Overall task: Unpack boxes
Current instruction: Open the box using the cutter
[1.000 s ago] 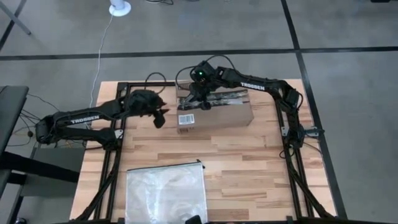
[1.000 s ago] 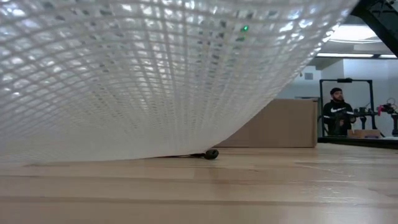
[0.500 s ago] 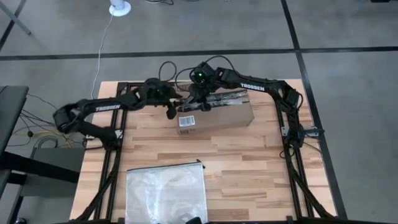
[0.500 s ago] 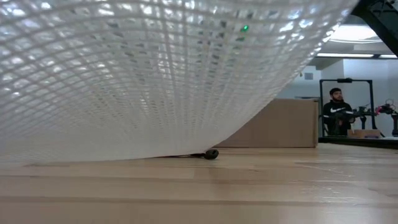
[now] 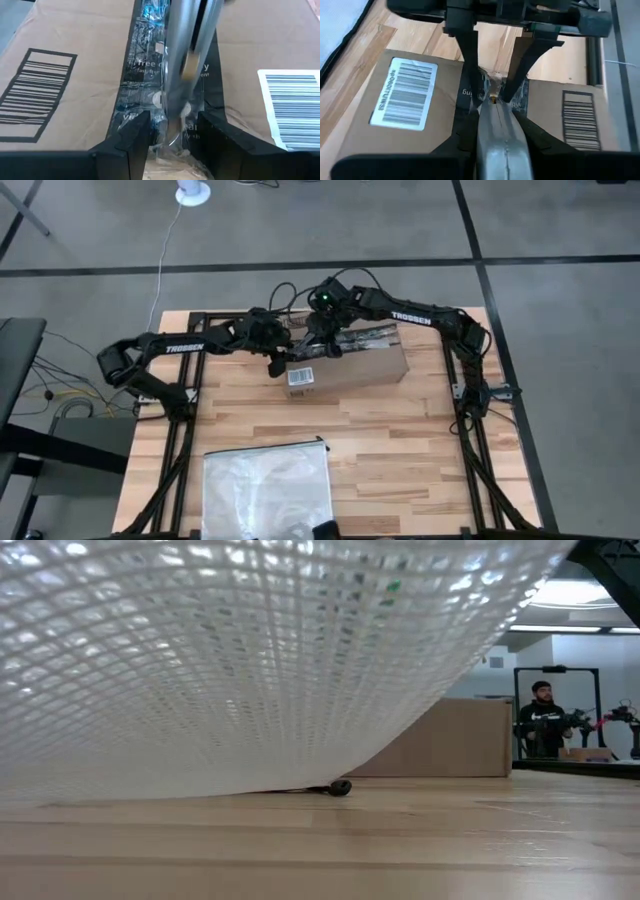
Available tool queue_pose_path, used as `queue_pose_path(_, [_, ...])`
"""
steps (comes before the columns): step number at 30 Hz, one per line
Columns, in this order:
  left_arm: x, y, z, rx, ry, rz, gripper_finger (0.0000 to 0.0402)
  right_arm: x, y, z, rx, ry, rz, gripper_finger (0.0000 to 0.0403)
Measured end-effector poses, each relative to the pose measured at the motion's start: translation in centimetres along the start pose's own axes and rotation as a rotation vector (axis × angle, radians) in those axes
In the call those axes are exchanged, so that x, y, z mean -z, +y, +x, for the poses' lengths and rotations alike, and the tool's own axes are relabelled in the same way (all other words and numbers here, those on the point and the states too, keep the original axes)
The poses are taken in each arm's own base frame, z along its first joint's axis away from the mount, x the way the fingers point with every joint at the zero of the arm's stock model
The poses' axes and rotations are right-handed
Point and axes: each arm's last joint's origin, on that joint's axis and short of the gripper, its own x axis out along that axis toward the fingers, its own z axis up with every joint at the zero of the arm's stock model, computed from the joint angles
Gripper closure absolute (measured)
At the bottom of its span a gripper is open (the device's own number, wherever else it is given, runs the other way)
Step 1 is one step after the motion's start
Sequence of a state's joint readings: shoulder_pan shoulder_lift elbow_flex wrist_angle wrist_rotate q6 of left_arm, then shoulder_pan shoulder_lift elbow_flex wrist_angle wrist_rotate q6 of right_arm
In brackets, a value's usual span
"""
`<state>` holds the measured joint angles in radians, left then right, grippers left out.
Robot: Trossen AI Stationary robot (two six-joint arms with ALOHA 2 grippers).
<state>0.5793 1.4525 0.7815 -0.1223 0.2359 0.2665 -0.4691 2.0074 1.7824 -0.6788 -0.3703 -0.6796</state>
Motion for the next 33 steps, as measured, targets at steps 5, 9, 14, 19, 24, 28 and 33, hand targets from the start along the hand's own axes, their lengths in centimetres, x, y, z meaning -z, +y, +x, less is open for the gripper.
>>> queue_pose_path(5, [0.6, -0.1, 0.1, -0.003, 0.017, -0.019, 0.0249, 1.4, -0.7, -1.8, -0.003, 0.079, 0.056, 0.0342])
queue_pose_path(9, [1.0, 0.0, 0.1, -0.019, 0.043, -0.025, 0.0249, 4.1, -0.8, -3.1, -0.031, 0.285, 0.075, 0.0342])
queue_pose_path(14, [1.1, 0.2, 0.1, -0.016, 0.044, -0.029, 0.0249, 5.3, -1.2, -4.6, -0.01, 0.371, 0.118, 0.0342])
queue_pose_path(19, [1.0, 0.4, 0.0, -0.024, 0.037, -0.043, 0.0249, 4.3, -0.6, -7.1, 0.07, 0.393, 0.102, 0.0342])
queue_pose_path(24, [0.3, 0.3, -0.9, -0.036, 0.012, -0.061, 0.0249, 2.1, 0.9, -11.6, 0.166, 0.299, 0.163, 0.0342])
queue_pose_path(28, [-0.7, 0.0, -2.3, -0.034, -0.022, -0.065, 0.0249, 0.6, 2.6, -14.3, 0.22, 0.229, 0.215, 0.0342])
queue_pose_path(33, [-2.9, -0.3, -4.3, -0.035, -0.108, -0.053, 0.0249, -0.1, 5.0, -15.5, 0.103, 0.214, 0.296, 0.0342])
